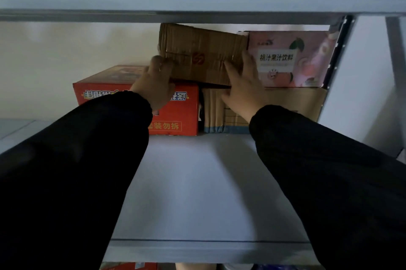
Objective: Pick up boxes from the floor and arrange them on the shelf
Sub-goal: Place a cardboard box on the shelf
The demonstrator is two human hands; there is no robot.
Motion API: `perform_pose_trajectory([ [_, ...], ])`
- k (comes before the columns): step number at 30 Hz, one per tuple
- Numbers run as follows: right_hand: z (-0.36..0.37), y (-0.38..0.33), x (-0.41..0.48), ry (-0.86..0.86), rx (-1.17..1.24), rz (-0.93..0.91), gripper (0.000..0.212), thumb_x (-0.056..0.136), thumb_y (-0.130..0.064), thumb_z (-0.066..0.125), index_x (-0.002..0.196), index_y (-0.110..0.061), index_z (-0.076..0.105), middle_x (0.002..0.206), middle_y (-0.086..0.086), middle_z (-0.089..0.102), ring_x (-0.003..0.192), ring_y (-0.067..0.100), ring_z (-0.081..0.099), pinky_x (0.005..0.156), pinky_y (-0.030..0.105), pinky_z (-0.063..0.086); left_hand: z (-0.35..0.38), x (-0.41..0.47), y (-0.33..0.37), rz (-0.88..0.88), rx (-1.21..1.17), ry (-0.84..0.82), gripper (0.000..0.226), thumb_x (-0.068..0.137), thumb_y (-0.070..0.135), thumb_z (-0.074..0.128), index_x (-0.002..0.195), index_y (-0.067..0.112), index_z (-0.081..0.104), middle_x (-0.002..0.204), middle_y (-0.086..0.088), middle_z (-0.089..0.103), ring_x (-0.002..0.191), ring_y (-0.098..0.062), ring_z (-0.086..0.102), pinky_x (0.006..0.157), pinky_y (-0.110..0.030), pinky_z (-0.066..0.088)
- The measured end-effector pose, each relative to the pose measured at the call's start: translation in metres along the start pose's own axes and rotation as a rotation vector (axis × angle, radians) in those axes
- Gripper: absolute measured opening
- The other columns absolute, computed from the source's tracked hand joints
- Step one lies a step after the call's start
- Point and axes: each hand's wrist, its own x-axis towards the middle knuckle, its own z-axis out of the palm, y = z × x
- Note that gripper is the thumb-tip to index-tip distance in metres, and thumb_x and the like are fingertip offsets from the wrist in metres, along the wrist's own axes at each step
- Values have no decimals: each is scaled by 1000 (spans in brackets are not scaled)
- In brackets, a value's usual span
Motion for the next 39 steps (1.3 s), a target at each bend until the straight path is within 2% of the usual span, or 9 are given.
perform_pose_trajectory([
  [5,8,-3,14,-136,-138,-25,84,96,-53,53,164,-21,15,172,12,-10,158,37,-5,125,55,18,13,12,4,-75,149,-253,77,99,60,39,163,26,12,171,-8,1,155,-39,10,122,-53,24],
  [12,5,-8,32,-249,-221,44,88,96,-74,28,165,-21,10,172,14,-2,159,33,2,124,51,12,13,27,20,-131,208,-388,88,86,86,12,162,41,8,172,0,-5,156,-37,11,121,-59,23],
  [18,-1,-14,35,-310,-259,67,87,96,-75,23,165,-23,9,172,14,-2,158,34,3,120,57,13,15,27,30,-155,204,-399,82,91,82,15,162,41,10,172,-2,0,155,-40,9,122,-59,17],
  [21,-12,-12,26,-283,-165,-11,82,94,-72,38,161,-27,23,170,12,15,155,35,15,116,57,23,4,14,27,-88,55,-243,67,93,63,32,151,32,40,158,-7,40,140,-38,41,110,-54,40],
  [23,-24,-13,14,-253,-40,-73,71,97,-59,49,157,-25,35,163,10,33,148,31,31,110,46,32,-10,-4,27,-34,-76,-75,51,95,45,48,141,24,55,137,-9,57,125,-36,51,98,-46,47],
  [26,-40,-19,-10,-281,141,-95,62,100,-52,54,154,-25,43,156,4,46,136,22,48,93,28,38,-32,-39,31,30,-133,4,42,95,38,59,132,19,63,126,-8,63,119,-31,55,92,-37,44],
  [28,-48,-24,-29,-288,210,-99,57,99,-50,57,149,-24,49,147,2,52,130,19,52,90,25,38,-41,-61,30,34,-148,-10,40,92,44,59,125,21,65,121,-5,66,108,-27,61,85,-34,45],
  [32,-74,-30,-86,-241,203,-112,54,91,-56,58,138,-28,59,140,-4,59,127,18,55,100,35,47,-56,-99,30,59,-182,5,49,85,55,50,117,23,68,115,-1,71,103,-25,67,87,-39,54],
  [39,-123,-41,-253,-19,-36,71,61,86,-56,56,133,-18,67,127,5,69,116,27,64,97,40,52,-61,-162,102,476,-296,-130,53,90,57,46,127,22,62,118,0,67,111,-26,60,90,-42,48],
])
